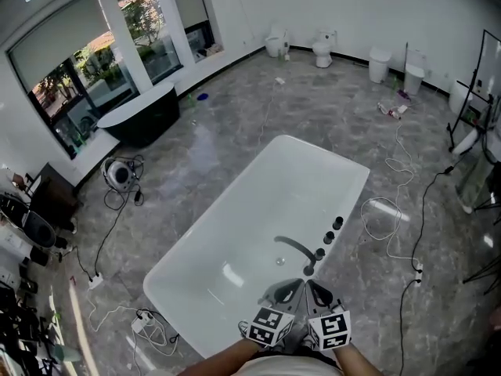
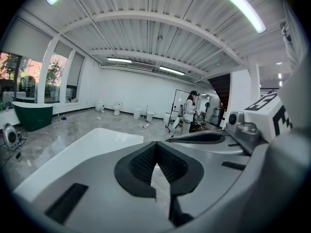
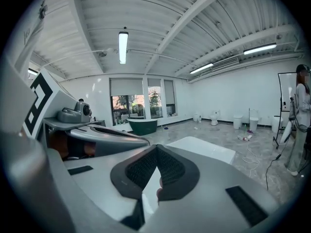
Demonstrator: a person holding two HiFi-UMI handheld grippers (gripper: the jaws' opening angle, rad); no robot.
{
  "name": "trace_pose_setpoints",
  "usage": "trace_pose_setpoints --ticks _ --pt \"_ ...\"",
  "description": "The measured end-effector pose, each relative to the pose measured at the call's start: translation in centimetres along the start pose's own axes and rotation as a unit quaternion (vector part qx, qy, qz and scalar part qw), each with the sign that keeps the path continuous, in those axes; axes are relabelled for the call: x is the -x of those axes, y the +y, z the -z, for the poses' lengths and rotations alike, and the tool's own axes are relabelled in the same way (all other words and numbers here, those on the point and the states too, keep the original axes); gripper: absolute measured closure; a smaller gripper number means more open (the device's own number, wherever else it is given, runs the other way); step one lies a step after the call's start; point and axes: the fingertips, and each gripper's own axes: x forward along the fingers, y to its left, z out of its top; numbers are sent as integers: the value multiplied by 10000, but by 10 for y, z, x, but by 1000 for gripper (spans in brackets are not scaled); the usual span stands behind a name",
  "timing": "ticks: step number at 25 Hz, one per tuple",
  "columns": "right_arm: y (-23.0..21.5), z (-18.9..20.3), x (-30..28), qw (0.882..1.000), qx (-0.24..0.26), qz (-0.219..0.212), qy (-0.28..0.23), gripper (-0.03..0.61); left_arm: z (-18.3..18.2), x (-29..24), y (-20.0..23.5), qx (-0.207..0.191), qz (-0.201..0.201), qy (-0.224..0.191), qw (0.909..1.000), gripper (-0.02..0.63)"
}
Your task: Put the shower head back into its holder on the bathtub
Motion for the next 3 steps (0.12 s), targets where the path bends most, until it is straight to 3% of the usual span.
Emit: trace_pose_setpoints --ticks 3 --pt "-2 -3 1 10000 36 -52 20 565 -2 -1 -1 20 -70 -21 10000 609"
